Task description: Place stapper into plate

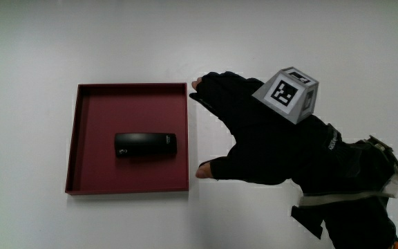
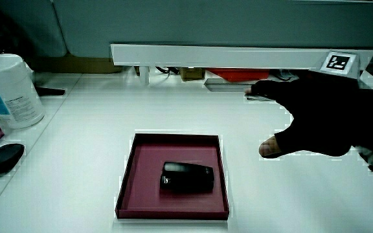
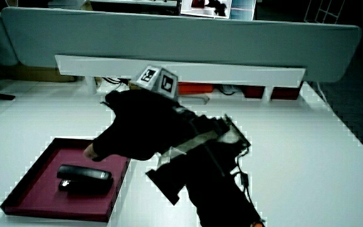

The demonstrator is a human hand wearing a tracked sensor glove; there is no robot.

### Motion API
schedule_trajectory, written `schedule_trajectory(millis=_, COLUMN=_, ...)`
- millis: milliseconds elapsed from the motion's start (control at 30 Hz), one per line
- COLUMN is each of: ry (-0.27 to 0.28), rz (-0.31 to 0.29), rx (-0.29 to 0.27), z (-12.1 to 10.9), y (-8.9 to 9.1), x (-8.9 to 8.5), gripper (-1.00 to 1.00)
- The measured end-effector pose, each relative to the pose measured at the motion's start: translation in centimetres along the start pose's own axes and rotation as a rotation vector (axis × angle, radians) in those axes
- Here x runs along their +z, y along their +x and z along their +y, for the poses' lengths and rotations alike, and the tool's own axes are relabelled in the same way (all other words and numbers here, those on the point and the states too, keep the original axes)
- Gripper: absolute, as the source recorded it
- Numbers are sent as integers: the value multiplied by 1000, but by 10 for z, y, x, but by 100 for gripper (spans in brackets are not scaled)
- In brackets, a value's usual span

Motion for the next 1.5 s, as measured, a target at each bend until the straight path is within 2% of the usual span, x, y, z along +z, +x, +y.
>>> schedule_trajectory(millis=100, ry=-25, rz=9, rx=-7, z=4, y=4, x=-12, gripper=0)
schedule_trajectory(millis=233, ry=-62, rz=-7, rx=-36, z=12, y=14, x=-30, gripper=0)
schedule_trajectory(millis=300, ry=-84, rz=11, rx=-25, z=11, y=13, x=-36, gripper=0)
schedule_trajectory(millis=333, ry=-92, rz=-13, rx=-39, z=13, y=15, x=-41, gripper=0)
schedule_trajectory(millis=433, ry=-118, rz=-24, rx=-53, z=17, y=18, x=-52, gripper=0)
schedule_trajectory(millis=467, ry=-125, rz=-26, rx=-44, z=16, y=16, x=-53, gripper=0)
schedule_trajectory(millis=500, ry=-141, rz=-32, rx=-59, z=19, y=21, x=-58, gripper=0)
schedule_trajectory(millis=633, ry=-145, rz=-43, rx=-70, z=20, y=23, x=-62, gripper=0)
schedule_trajectory(millis=667, ry=-152, rz=-34, rx=-64, z=20, y=24, x=-62, gripper=0)
schedule_trajectory(millis=733, ry=-130, rz=-28, rx=-65, z=19, y=23, x=-61, gripper=0)
schedule_trajectory(millis=767, ry=-150, rz=-23, rx=-70, z=21, y=26, x=-64, gripper=0)
schedule_trajectory(millis=833, ry=-143, rz=-10, rx=-66, z=21, y=26, x=-64, gripper=0)
schedule_trajectory(millis=933, ry=-136, rz=-7, rx=-55, z=19, y=27, x=-64, gripper=-16)
schedule_trajectory(millis=1000, ry=-140, rz=-2, rx=-68, z=20, y=29, x=-65, gripper=-26)
schedule_trajectory(millis=1167, ry=-156, rz=2, rx=-58, z=18, y=28, x=-66, gripper=-53)
schedule_trajectory(millis=1233, ry=-164, rz=11, rx=-66, z=19, y=35, x=-69, gripper=-63)
schedule_trajectory(millis=1300, ry=-153, rz=7, rx=-61, z=17, y=37, x=-66, gripper=-74)
schedule_trajectory(millis=1367, ry=-140, rz=19, rx=-35, z=8, y=28, x=-52, gripper=-84)
schedule_trajectory(millis=1467, ry=-164, rz=16, rx=-34, z=1, y=26, x=-38, gripper=-100)
schedule_trajectory(millis=1500, ry=-172, rz=34, rx=-8, z=-5, y=20, x=-30, gripper=-100)
